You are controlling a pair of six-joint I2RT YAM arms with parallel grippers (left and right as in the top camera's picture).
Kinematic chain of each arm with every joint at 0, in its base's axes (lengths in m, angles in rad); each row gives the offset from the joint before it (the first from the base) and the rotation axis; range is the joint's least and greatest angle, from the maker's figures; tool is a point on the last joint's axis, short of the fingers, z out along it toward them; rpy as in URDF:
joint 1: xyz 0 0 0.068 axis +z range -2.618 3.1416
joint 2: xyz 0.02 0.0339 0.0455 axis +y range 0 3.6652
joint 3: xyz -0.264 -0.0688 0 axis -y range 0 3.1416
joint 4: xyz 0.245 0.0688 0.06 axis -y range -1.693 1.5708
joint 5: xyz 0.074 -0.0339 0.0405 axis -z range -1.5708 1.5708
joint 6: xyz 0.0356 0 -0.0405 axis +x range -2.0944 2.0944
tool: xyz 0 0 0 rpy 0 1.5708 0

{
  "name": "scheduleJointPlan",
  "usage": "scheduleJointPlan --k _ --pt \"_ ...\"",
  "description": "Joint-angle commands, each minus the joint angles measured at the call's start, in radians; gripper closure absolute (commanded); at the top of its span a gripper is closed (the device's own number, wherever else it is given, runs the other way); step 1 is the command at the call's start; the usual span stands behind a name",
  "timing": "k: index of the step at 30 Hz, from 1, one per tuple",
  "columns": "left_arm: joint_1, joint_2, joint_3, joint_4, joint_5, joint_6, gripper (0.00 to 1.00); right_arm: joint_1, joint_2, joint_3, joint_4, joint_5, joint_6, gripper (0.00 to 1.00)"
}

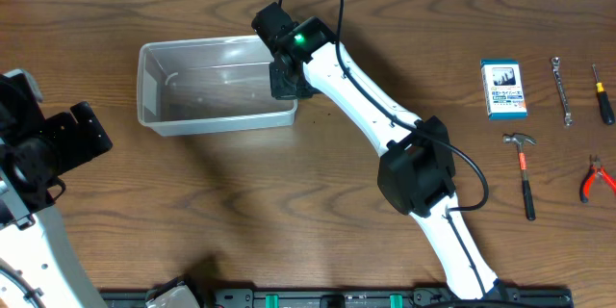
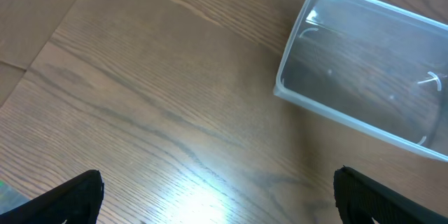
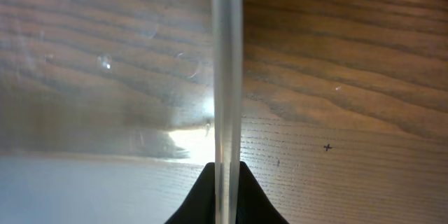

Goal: Pack container
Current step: 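Close the right gripper on the clear container's right wall, then drag the clear container rightward toward the table center with the right gripper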

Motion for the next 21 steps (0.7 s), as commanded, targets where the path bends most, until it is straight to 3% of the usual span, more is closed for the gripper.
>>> scheduleJointPlan --k 1,13,21 --pt "0.005 0.004 0.011 -0.003 0.011 -0.009 0.02 -0.016 -0.001 0.018 -0.006 0.018 0.001 0.99" --pt "0.005 0.004 0.011 -0.003 0.011 -0.009 0.02 -0.103 -0.041 0.029 -0.121 0.021 0.0 0.99" --pt "0.005 0.004 0.011 -0.003 0.011 -0.01 0.02 -0.161 -0.141 0.029 -0.223 0.023 -0.151 0.99"
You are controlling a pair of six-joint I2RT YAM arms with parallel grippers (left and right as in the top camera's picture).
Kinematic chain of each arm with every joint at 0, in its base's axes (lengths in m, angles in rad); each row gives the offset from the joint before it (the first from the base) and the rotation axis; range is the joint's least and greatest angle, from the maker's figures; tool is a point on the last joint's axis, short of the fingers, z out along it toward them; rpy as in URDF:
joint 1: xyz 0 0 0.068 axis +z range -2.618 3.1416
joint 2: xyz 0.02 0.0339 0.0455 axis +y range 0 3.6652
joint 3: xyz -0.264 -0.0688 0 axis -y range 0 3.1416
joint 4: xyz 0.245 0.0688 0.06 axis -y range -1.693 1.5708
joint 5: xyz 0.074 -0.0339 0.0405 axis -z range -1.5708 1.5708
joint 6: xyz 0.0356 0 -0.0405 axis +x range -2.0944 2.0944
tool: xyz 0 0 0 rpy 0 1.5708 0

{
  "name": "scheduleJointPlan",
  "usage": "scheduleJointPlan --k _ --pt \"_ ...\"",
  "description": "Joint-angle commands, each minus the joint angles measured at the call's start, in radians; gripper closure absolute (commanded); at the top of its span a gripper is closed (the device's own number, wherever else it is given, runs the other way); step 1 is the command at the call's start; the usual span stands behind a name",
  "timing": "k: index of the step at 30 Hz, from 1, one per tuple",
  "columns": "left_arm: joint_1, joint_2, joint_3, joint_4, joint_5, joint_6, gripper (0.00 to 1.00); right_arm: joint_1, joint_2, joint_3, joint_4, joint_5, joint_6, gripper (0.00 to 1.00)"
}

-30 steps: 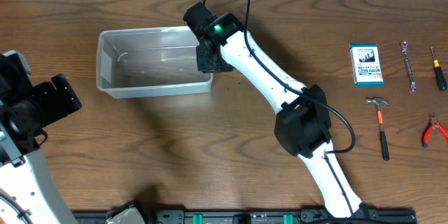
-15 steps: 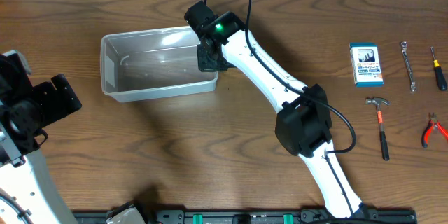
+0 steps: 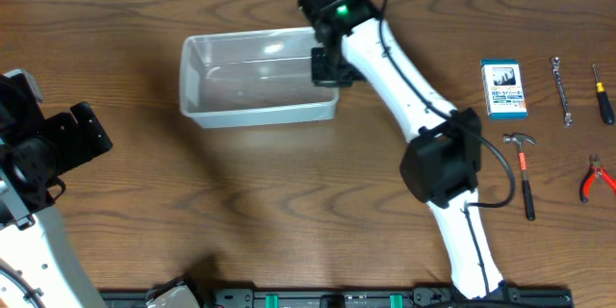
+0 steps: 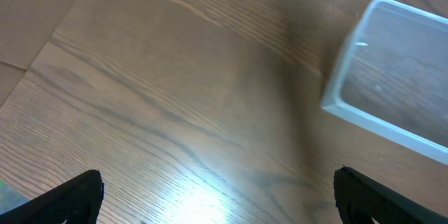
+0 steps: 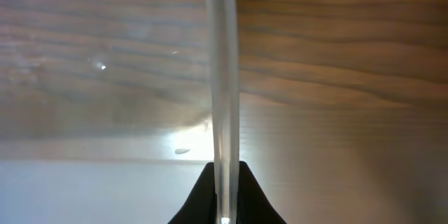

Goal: Pack container
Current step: 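Drag the clear container rightward toward the table center with the right gripper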

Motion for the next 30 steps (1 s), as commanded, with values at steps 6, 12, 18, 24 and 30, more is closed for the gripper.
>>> scheduleJointPlan --k 6,12,18,24,30 --pt "0.005 0.004 0.011 -0.006 0.01 -0.01 0.02 -0.011 -0.143 0.015 -0.166 0.059 -0.133 0.99" --pt "0.005 0.004 0.011 -0.014 0.011 -0.01 0.02 -0.015 -0.186 0.012 -0.27 0.065 -0.143 0.99" --pt "0.005 0.004 0.011 -0.04 0.01 -0.01 0.02 -0.038 -0.27 0.01 -0.27 0.063 -0.148 0.99" --pt "0.005 0.004 0.011 -0.054 0.01 -0.009 0.02 -0.09 -0.408 -0.091 -0.27 0.071 -0.171 0.99" --pt "0.005 0.004 0.011 -0.051 0.01 -0.009 0.02 -0.156 -0.565 -0.327 -0.264 0.074 -0.177 0.99"
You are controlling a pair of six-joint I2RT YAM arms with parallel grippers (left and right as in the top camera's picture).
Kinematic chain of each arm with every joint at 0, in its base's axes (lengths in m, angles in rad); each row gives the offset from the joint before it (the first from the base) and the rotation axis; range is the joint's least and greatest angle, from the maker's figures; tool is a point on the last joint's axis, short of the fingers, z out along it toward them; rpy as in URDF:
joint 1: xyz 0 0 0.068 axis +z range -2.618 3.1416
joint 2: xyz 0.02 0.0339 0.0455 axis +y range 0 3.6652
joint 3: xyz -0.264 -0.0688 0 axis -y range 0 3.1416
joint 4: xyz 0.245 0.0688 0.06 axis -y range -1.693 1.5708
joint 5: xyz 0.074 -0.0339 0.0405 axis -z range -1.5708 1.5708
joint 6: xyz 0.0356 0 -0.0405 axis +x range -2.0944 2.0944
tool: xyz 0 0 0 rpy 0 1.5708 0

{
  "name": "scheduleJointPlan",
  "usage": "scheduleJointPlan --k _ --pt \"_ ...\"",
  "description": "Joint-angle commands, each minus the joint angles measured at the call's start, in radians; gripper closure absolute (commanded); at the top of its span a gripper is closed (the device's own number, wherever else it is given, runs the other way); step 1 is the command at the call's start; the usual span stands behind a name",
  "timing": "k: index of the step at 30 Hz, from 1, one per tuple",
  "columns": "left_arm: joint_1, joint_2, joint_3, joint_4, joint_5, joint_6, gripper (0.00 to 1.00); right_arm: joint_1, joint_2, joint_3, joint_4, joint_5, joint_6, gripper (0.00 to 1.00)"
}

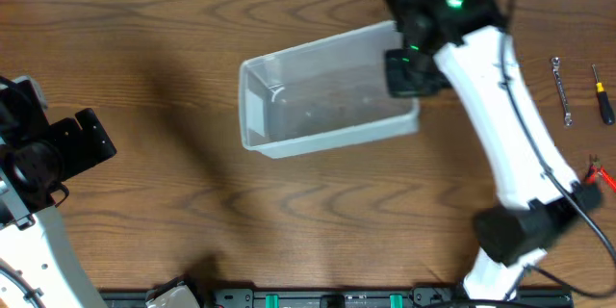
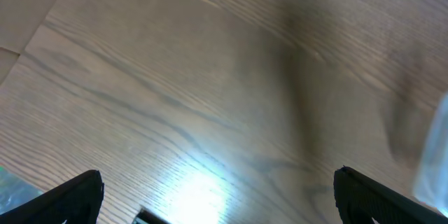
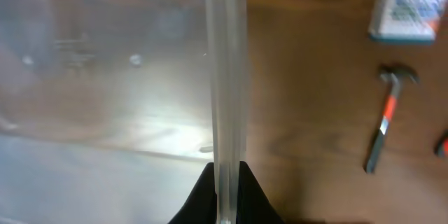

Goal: Pack container
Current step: 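Drag the clear container rightward toward the table center with the right gripper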

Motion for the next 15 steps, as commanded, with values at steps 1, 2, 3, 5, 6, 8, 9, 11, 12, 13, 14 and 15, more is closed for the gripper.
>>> scheduleJointPlan --k 1,2,3,5,6,8,9,11,12,13,14,15 --pt "0.005 0.004 0.011 0.0 0.01 -0.01 0.02 -0.029 -0.076 -0.116 0.011 0.001 -0.017 0.99" --pt "0.005 0.004 0.011 0.0 0.011 -0.01 0.02 -0.032 -0.097 -0.156 0.022 0.004 -0.017 0.99" --pt "0.005 0.004 0.011 0.0 0.01 -0.01 0.02 -0.034 -0.114 -0.19 0.033 0.008 -0.018 0.99" --pt "0.005 0.004 0.011 0.0 0.011 -0.01 0.02 -0.035 -0.156 -0.27 0.067 0.015 -0.022 0.99" --pt "0.005 0.004 0.011 -0.001 0.011 -0.01 0.02 -0.037 -0.169 -0.296 0.084 0.016 -0.024 0.99" --pt "0.005 0.004 0.011 -0.001 0.011 -0.01 0.02 -0.044 -0.201 -0.36 0.129 0.014 -0.034 0.99" --pt "0.005 0.004 0.011 -0.001 0.011 -0.01 0.02 -0.05 -0.211 -0.384 0.145 0.014 -0.042 0.99" --pt "0.005 0.004 0.011 -0.002 0.011 -0.01 0.02 -0.065 -0.225 -0.429 0.176 0.011 -0.062 0.99" --pt "0.005 0.004 0.011 -0.003 0.011 -0.01 0.02 -0.072 -0.229 -0.451 0.192 0.011 -0.066 0.99" --pt "0.005 0.004 0.011 -0.004 0.011 -0.01 0.02 -0.079 -0.232 -0.468 0.206 0.005 -0.076 0.99" --pt "0.005 0.004 0.011 -0.004 0.011 -0.01 0.02 -0.089 -0.233 -0.488 0.224 -0.003 -0.093 0.99" --pt "0.005 0.004 0.011 -0.004 0.011 -0.01 0.02 -0.099 -0.233 -0.503 0.236 -0.008 -0.103 0.99"
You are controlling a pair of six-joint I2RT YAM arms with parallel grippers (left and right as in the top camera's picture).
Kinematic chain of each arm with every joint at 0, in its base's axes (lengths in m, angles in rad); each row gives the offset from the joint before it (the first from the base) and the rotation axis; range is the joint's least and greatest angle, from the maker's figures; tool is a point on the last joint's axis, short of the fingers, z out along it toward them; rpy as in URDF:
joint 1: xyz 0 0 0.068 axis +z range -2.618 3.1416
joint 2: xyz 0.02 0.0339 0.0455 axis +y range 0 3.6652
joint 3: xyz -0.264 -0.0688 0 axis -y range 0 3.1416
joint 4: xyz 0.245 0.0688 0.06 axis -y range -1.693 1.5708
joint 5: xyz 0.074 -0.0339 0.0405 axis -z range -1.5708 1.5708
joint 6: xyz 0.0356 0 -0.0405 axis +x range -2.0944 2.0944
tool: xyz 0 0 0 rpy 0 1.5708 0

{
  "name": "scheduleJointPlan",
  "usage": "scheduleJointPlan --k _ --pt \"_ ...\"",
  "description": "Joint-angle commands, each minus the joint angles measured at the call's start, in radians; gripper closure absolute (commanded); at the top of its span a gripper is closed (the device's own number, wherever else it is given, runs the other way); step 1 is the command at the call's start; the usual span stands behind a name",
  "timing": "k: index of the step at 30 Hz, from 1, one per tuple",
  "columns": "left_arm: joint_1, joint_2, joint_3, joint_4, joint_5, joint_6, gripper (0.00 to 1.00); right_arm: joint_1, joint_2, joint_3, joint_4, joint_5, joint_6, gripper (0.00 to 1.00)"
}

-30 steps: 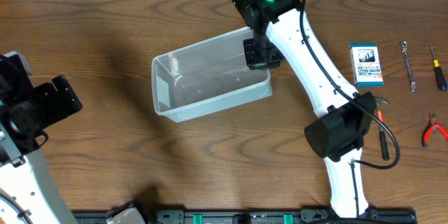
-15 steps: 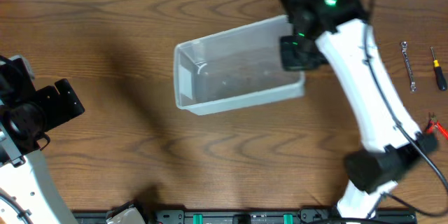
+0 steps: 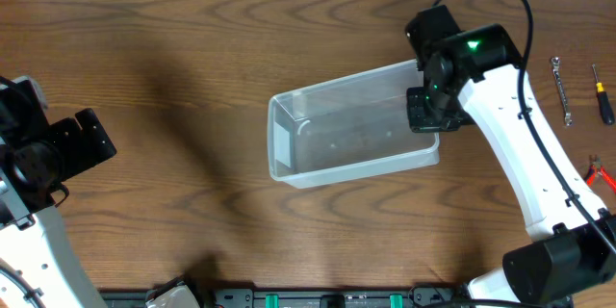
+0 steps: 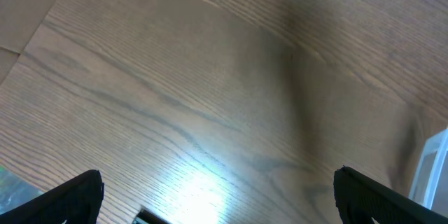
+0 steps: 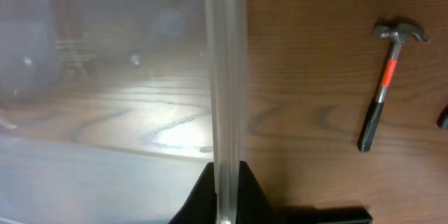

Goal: Pack container
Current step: 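Drag the clear container rightward toward the table center with the right gripper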

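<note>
A clear plastic container sits slightly skewed at the middle of the table, with nothing visible inside. My right gripper is shut on its right end wall. In the right wrist view that wall runs straight up from between the black fingers of the right gripper. My left gripper waits at the table's left edge. In the left wrist view the left gripper stands wide open over bare wood, and a corner of the container shows at the right edge.
To the right lie a hammer, a blue and white box, a wrench, a screwdriver and red pliers. My right arm hides the hammer and the box in the overhead view.
The container, still pinched by my right gripper, has shifted a little to the right and toward the table's front. The hammer now shows fully in the right wrist view. My left arm stayed put.
The container stood at the back left with my right gripper shut on its right wall. At each later moment it lay further right, still gripped, and more skewed. Now it rests near the table's middle, close to the tools. My left gripper stayed open throughout.
</note>
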Motion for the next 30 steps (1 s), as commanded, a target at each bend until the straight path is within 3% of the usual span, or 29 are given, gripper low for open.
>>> scheduleJointPlan --k 1,9,30 --pt "0.005 0.004 0.011 -0.003 0.011 -0.01 0.02 -0.043 -0.032 -0.05 0.035 -0.021 -0.059 0.99" --pt "0.005 0.004 0.011 -0.011 0.011 -0.01 0.02 -0.124 -0.032 -0.181 0.16 -0.086 -0.125 0.99" --pt "0.005 0.004 0.011 -0.034 0.011 -0.013 0.02 -0.194 -0.032 -0.394 0.315 -0.097 -0.083 0.99"
